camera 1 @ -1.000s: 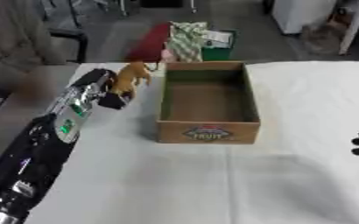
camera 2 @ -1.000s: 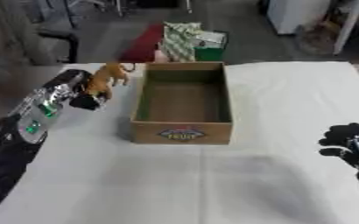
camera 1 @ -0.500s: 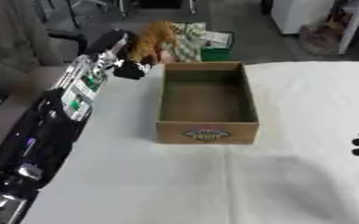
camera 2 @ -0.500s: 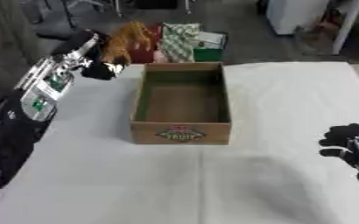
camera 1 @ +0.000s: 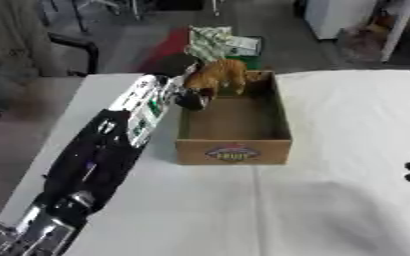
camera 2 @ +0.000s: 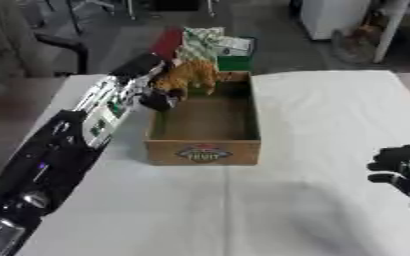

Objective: Pick up objects on the table and place them in the box.

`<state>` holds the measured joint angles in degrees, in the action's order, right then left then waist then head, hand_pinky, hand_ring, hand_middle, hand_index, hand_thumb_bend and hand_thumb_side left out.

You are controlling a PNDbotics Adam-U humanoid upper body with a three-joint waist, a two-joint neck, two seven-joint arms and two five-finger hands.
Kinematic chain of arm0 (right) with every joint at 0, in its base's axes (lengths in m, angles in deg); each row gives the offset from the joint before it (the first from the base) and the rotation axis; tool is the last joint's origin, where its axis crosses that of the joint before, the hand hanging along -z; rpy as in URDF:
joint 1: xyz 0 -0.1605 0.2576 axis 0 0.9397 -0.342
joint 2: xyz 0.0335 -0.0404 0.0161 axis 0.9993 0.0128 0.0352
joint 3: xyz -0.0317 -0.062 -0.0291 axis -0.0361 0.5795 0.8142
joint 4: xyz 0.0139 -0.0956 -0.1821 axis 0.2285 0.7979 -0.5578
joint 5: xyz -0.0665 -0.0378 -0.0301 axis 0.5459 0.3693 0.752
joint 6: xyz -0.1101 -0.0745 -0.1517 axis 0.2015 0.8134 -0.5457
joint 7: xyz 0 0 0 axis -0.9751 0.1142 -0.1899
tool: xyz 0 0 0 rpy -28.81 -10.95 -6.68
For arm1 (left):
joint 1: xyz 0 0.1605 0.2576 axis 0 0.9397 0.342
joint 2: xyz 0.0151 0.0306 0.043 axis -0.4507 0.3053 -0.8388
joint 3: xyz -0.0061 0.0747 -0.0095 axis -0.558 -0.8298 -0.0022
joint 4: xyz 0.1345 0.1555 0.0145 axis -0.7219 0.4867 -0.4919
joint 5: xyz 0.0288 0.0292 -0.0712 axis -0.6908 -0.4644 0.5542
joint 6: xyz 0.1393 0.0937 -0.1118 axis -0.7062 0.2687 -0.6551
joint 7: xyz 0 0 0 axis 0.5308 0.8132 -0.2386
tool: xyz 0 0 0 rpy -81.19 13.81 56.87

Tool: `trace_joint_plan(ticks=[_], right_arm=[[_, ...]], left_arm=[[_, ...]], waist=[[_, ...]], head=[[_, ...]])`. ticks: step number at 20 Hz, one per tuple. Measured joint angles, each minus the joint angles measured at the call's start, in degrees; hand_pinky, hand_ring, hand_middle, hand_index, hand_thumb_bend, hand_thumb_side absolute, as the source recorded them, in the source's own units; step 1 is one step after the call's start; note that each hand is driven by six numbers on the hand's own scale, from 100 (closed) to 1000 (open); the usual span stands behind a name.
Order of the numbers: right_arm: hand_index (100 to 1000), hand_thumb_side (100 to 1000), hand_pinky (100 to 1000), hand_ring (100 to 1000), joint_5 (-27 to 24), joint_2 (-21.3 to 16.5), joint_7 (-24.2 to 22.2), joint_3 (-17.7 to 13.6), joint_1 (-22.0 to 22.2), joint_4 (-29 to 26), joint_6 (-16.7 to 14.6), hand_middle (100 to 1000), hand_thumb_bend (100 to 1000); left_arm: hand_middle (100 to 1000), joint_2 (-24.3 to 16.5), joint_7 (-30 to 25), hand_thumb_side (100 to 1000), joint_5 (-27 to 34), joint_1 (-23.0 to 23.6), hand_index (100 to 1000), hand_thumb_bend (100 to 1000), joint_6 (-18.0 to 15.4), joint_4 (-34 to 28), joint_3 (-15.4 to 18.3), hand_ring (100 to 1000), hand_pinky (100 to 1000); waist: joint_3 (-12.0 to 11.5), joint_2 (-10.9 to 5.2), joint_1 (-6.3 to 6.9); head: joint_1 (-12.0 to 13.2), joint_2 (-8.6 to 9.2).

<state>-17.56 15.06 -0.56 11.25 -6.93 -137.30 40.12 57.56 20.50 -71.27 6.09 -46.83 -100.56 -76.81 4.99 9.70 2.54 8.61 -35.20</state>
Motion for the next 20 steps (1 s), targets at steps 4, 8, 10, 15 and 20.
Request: trace_joint_plan(ticks=[4, 8, 10, 15, 20], right_arm=[[683, 681, 633, 670, 0.0, 0.1, -0.1, 0.0, 0.0, 0.0, 0.1, 609, 100], [683, 681, 633, 671, 0.0, 0.3, -0.1, 0.0, 0.0, 0.0, 0.1, 609, 100], [683, 681, 633, 671, 0.0, 0.4, -0.1, 0.0, 0.0, 0.0, 0.1, 609, 100], [683, 682, 633, 671, 0.0, 0.4, -0.1, 0.0, 0.0, 0.0, 0.1, 610, 100], [683, 682, 634, 671, 0.0, 0.4, -0.1, 0.0, 0.0, 0.0, 0.1, 610, 100]], left_arm=[[529, 0.7, -1.1, 188, -1.7, 0.8, 677, 100, 0.7, 2.0, -0.1, 539, 590], [630, 0.7, -3.5, 295, -1.4, 1.5, 759, 108, 0.1, 2.3, -0.8, 628, 650], [696, 0.7, -5.7, 379, -1.1, 1.8, 793, 185, -0.5, 2.3, -1.3, 682, 680], [820, 0.5, -11.5, 681, -2.0, 2.7, 849, 449, -2.1, 0.8, -2.1, 803, 776], [815, -0.7, -11.3, 750, -2.3, 4.4, 840, 451, -1.5, -4.1, -1.5, 801, 780]], waist=[[0.0, 0.02, 0.03], [-0.1, 0.02, 0.08], [-0.1, 0.02, 0.08], [-0.2, 0.02, 0.09], [-0.5, 0.02, 0.10]], head=[[0.0, 0.00], [-0.2, 0.00], [-0.2, 0.00], [-0.2, 0.00], [-0.4, -0.01]])
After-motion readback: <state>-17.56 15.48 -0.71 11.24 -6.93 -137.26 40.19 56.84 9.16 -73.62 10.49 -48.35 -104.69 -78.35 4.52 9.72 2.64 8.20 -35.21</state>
